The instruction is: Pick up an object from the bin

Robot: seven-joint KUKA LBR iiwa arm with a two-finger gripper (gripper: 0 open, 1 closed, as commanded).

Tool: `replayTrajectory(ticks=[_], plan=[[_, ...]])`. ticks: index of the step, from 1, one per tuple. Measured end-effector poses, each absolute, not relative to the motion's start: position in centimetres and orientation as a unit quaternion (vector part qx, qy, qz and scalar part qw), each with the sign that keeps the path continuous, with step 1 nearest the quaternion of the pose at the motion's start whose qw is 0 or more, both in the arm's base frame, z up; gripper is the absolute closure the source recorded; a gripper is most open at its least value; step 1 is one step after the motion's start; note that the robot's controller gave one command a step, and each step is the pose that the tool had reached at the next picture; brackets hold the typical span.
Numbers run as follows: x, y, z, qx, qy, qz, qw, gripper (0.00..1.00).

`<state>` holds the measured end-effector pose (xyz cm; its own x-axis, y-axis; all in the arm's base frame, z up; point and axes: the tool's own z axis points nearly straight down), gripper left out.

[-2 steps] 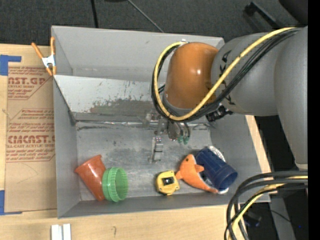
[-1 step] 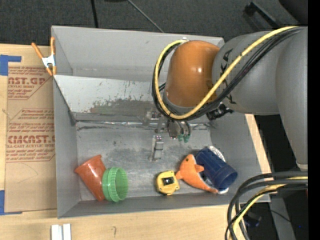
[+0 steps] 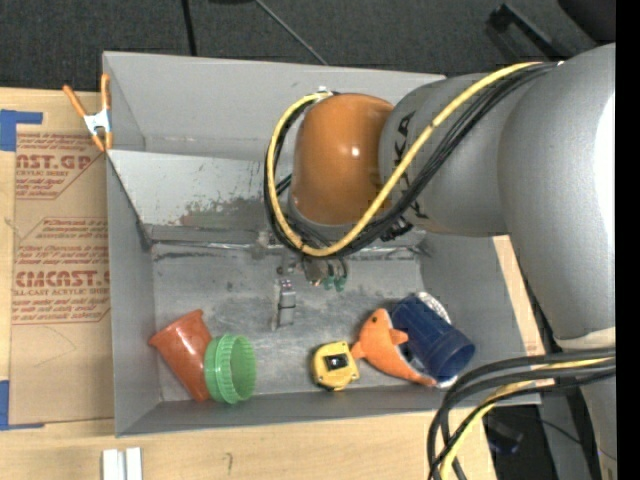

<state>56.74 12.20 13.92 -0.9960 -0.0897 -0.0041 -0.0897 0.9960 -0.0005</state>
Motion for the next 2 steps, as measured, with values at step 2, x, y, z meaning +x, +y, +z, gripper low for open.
replayTrajectory(ticks=[2], plan=[[51.7,20.7,10.5,-0.148,0.989,0.000,0.002,0.00]])
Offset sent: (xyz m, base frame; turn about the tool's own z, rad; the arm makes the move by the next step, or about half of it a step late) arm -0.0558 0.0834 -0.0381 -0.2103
